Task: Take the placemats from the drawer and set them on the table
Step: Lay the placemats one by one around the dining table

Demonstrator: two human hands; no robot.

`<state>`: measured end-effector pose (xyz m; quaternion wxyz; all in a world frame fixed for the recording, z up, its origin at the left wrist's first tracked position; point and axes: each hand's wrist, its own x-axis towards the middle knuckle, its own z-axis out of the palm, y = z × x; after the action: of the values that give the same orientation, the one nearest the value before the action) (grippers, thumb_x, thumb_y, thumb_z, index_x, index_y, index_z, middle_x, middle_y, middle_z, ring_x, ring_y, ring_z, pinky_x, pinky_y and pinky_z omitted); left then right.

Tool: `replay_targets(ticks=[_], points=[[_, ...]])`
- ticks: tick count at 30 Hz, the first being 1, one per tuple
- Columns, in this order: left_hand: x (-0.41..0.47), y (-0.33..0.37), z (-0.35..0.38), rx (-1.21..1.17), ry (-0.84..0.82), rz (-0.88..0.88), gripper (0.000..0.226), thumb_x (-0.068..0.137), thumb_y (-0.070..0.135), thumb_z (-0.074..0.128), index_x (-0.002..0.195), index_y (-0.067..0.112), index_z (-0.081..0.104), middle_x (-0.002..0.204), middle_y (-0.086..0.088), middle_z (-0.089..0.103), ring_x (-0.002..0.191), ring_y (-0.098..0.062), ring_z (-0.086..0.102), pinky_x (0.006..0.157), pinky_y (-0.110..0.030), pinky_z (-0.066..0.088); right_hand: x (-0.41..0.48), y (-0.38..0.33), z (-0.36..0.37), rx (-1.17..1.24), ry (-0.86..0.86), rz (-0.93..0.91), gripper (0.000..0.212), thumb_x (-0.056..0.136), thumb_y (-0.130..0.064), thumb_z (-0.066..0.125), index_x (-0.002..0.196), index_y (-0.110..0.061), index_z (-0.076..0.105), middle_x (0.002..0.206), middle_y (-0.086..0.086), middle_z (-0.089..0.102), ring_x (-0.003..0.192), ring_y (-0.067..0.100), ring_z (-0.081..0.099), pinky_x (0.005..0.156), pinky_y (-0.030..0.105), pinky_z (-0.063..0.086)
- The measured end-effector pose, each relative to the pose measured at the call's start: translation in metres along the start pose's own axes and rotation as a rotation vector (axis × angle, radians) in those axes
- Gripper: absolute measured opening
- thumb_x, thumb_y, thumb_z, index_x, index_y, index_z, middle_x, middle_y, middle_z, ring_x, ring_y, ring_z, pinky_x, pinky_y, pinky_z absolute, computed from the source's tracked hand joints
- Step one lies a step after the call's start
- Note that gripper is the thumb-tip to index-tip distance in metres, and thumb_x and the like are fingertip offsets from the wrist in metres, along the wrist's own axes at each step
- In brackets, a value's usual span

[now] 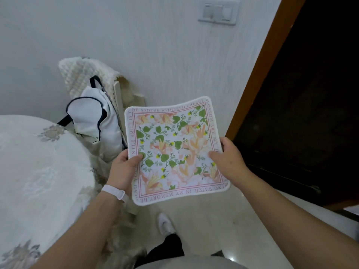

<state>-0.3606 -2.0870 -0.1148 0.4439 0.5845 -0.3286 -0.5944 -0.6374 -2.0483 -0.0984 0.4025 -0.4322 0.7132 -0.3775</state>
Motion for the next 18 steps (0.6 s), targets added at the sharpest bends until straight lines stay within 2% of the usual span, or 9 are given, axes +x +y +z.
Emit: replay_targets(ticks=[4, 6, 12, 15, 18], points=[[0.064, 0.033, -0.018, -0.07, -0.004, -0.009, 0.024, 0.093, 0.002, 0.056, 0.114, 0.009, 0.065, 0.101, -0.016, 0.073, 0.081, -0.033, 0.072, 0.063, -0.041, 0.059, 0.061, -0.043, 0.039, -0.077, -0.028, -0.01, 0.018, 0.094, -0.015, 0.059, 0.107, -0.026, 0.054, 0.1, -0.012, 0.065, 0.089, 0.011, 0.066, 0.074, 0.037, 0.06], [0.09, 0.049, -0.028, -0.101, 0.003, -0.021, 0.024, 0.093, 0.002, 0.055, 0.115, 0.008, 0.064, 0.1, -0.017, 0.073, 0.078, -0.031, 0.072, 0.06, -0.038, 0.059, 0.088, -0.068, 0.055, -0.123, -0.035, -0.023, 0.017, 0.094, -0.015, 0.059, 0.106, -0.026, 0.053, 0.1, -0.011, 0.064, 0.089, 0.011, 0.066, 0.072, 0.035, 0.059], [0.165, 0.088, -0.053, -0.148, 0.055, -0.018, 0.017, 0.093, 0.004, 0.057, 0.108, 0.01, 0.064, 0.098, -0.017, 0.073, 0.082, -0.034, 0.071, 0.065, -0.043, 0.059, 0.154, -0.118, 0.103, -0.112, -0.017, -0.073, 0.018, 0.094, -0.013, 0.059, 0.109, -0.022, 0.055, 0.098, -0.011, 0.063, 0.087, 0.005, 0.063, 0.059, 0.02, 0.049], [0.189, 0.098, -0.067, -0.178, 0.07, -0.03, 0.021, 0.093, 0.004, 0.056, 0.113, 0.007, 0.063, 0.102, -0.02, 0.072, 0.088, -0.038, 0.07, 0.075, -0.05, 0.057, 0.18, -0.132, 0.125, -0.119, -0.043, -0.09, 0.018, 0.094, -0.012, 0.059, 0.107, -0.023, 0.054, 0.097, -0.011, 0.063, 0.085, 0.005, 0.063, 0.059, 0.02, 0.049], [0.209, 0.104, -0.082, -0.205, 0.14, -0.031, 0.021, 0.093, 0.004, 0.056, 0.112, 0.01, 0.065, 0.099, -0.017, 0.073, 0.085, -0.037, 0.071, 0.073, -0.049, 0.059, 0.208, -0.146, 0.147, -0.138, -0.07, -0.127, 0.018, 0.093, -0.011, 0.059, 0.107, -0.022, 0.053, 0.096, -0.011, 0.062, 0.082, 0.002, 0.062, 0.057, 0.019, 0.047]])
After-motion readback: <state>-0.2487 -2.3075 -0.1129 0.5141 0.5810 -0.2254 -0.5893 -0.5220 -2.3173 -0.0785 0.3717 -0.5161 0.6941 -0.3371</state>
